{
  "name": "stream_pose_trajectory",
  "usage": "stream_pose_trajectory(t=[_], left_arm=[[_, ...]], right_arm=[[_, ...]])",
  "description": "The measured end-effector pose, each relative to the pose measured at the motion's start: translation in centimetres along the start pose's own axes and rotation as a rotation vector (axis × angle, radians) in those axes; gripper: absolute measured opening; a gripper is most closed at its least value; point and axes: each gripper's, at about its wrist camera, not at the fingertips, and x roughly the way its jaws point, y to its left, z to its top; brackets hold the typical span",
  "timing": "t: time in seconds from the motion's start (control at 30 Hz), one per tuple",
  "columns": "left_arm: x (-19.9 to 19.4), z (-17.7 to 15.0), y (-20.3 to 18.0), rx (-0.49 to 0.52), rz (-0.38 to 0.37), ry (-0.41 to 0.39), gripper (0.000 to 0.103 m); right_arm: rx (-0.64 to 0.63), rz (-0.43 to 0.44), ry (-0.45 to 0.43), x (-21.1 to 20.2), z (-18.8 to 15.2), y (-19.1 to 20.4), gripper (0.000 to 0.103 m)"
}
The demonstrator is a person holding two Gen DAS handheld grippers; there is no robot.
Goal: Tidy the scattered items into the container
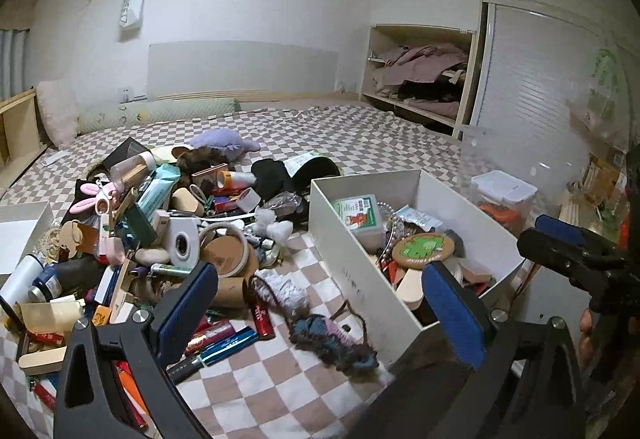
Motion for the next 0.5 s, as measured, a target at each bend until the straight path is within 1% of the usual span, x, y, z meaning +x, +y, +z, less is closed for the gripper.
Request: stream_pose_trajectory(t=[0.23,0.37,0.5], left_arm=[[-0.7,-1.1,0.5,0.008,0.015,-0.007,0.103],[-1.0,-1.5,0.6,0.005,0.007,0.003,0.103],[-1.3,-1.9,0.9,-0.011,-0.007,0.013,0.103]], right_arm=[[-0.002,-0.005,0.005,-0.2,-1.2,0.6,0.103],[-0.02,-0.016,0.0,-0.5,-1.8,1.1,0.103],[-0.006,-0.011,-0.008,-0.8,-2.4,1.2,0.103]])
